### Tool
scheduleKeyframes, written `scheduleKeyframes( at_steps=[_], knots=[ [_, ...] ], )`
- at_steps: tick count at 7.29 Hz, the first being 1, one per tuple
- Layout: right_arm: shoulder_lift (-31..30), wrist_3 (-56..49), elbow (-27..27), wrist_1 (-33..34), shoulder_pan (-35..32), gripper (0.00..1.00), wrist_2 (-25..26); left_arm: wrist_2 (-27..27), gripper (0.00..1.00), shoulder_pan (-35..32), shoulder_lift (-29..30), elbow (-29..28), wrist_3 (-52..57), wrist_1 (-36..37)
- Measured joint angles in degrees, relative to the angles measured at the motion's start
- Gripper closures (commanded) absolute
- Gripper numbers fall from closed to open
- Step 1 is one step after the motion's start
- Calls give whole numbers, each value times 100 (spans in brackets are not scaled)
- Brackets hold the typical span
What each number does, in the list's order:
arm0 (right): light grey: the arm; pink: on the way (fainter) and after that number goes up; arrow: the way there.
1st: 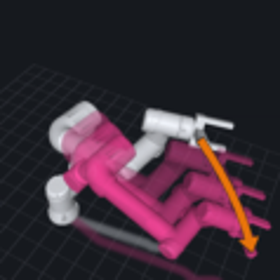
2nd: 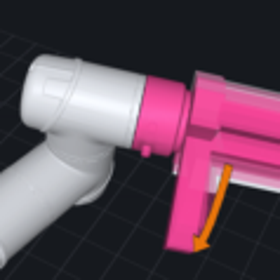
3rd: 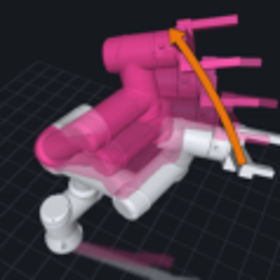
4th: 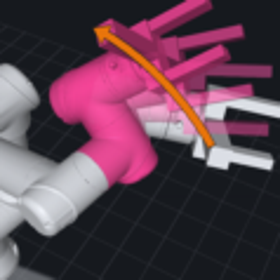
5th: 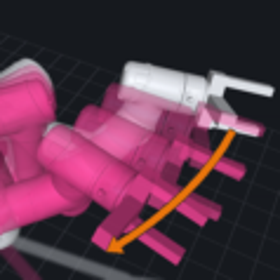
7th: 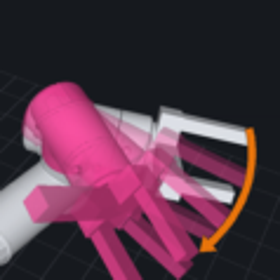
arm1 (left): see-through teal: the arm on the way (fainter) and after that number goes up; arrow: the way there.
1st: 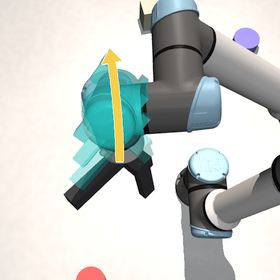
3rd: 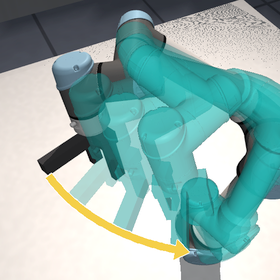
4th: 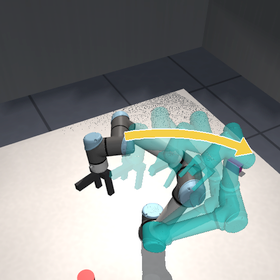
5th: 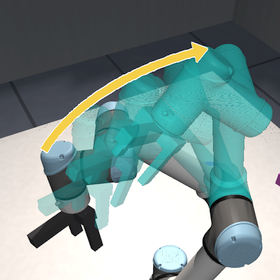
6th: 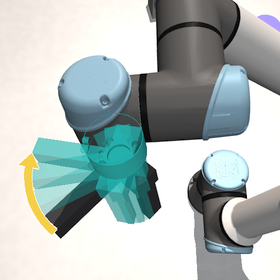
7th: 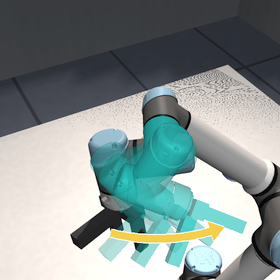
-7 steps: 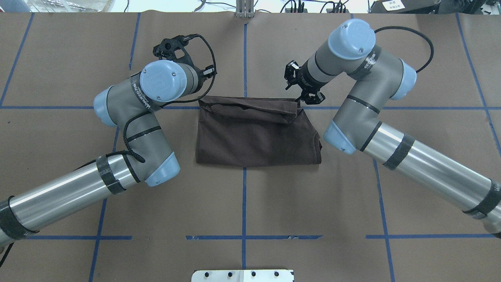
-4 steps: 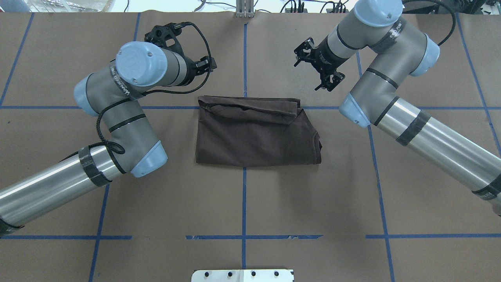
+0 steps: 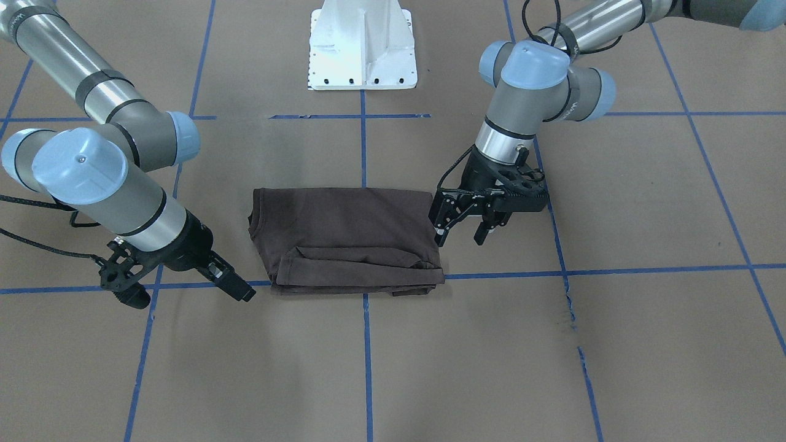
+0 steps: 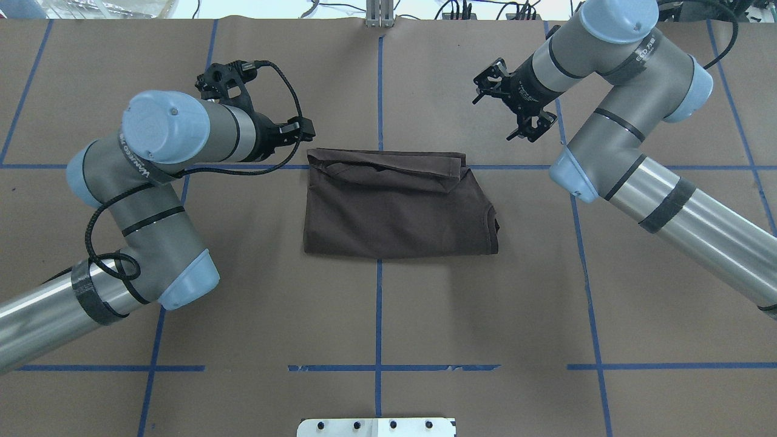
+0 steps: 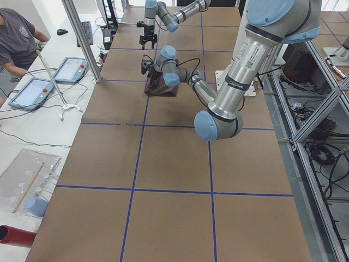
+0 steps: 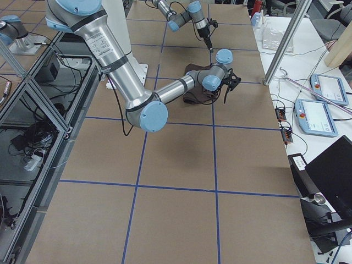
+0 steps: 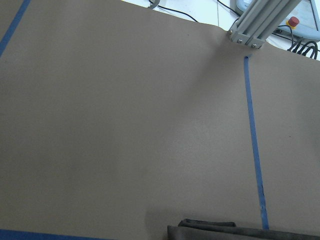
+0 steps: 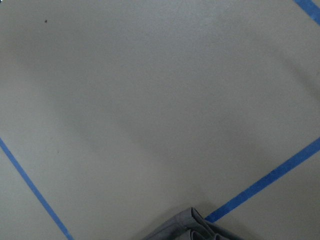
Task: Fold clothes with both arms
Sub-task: 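Release the folded edge and raise both grippers away from the shirt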
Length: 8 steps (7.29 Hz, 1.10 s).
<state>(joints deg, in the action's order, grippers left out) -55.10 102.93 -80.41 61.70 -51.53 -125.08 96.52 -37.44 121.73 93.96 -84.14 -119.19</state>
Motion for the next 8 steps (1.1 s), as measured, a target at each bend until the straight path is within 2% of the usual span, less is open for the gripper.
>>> scheduleKeyframes(
  at_steps=[1, 3, 5, 8],
  knots=[
    [-30, -6, -78, -2, 2, 0, 6, 13, 100, 188, 133, -79, 39, 238],
    [-86, 3, -233, -8, 17, 0, 10, 31, 100, 499, 452, -347, 1316, 1022],
    [-114, 22, -297, -9, 44, 0, 10, 37, 100, 551, 678, -889, 1830, 827],
    [-131, 26, -307, -9, 60, 0, 5, 34, 100, 495, 860, -1345, 2066, 477]
  ],
)
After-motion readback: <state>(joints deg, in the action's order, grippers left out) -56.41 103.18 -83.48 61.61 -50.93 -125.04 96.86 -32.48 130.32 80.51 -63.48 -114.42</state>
